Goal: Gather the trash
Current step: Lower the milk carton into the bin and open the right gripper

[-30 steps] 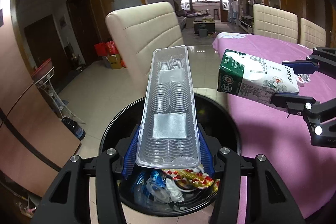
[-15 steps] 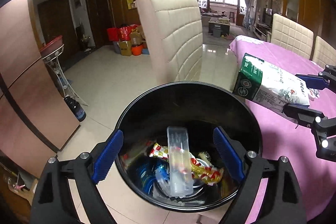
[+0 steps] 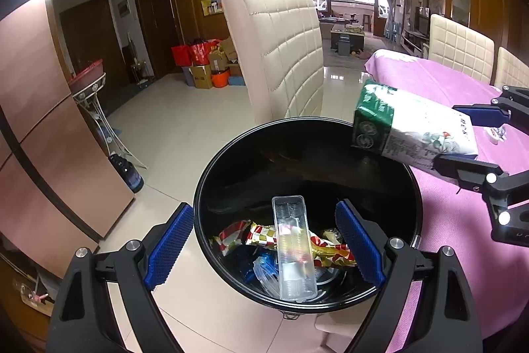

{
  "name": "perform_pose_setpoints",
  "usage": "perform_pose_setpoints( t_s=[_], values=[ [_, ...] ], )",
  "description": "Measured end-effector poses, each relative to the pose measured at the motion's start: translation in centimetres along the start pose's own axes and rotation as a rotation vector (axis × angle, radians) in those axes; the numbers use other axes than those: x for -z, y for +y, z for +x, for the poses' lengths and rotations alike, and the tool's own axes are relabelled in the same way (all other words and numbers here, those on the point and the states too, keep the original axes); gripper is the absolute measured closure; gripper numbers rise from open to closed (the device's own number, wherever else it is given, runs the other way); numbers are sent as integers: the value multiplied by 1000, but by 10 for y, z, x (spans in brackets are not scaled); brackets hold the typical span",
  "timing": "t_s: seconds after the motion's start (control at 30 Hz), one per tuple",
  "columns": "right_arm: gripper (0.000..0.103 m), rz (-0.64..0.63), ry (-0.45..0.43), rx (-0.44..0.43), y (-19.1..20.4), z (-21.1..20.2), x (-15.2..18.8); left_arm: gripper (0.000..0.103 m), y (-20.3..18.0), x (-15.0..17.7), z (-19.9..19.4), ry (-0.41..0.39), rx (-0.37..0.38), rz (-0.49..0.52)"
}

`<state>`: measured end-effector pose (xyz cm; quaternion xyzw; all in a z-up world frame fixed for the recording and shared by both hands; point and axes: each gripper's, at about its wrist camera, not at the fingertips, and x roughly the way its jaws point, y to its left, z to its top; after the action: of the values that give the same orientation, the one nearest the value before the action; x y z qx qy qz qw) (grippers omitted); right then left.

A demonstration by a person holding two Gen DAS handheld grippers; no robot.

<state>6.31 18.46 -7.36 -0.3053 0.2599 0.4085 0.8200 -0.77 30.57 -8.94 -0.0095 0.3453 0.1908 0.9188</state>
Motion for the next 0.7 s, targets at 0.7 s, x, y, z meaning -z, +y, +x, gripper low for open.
perform_pose_setpoints(
  t_s=[0.7],
  values=[
    [43, -31, -4, -26, 16, 4, -8, 18, 3, 3, 3, 10, -3, 5]
  ],
)
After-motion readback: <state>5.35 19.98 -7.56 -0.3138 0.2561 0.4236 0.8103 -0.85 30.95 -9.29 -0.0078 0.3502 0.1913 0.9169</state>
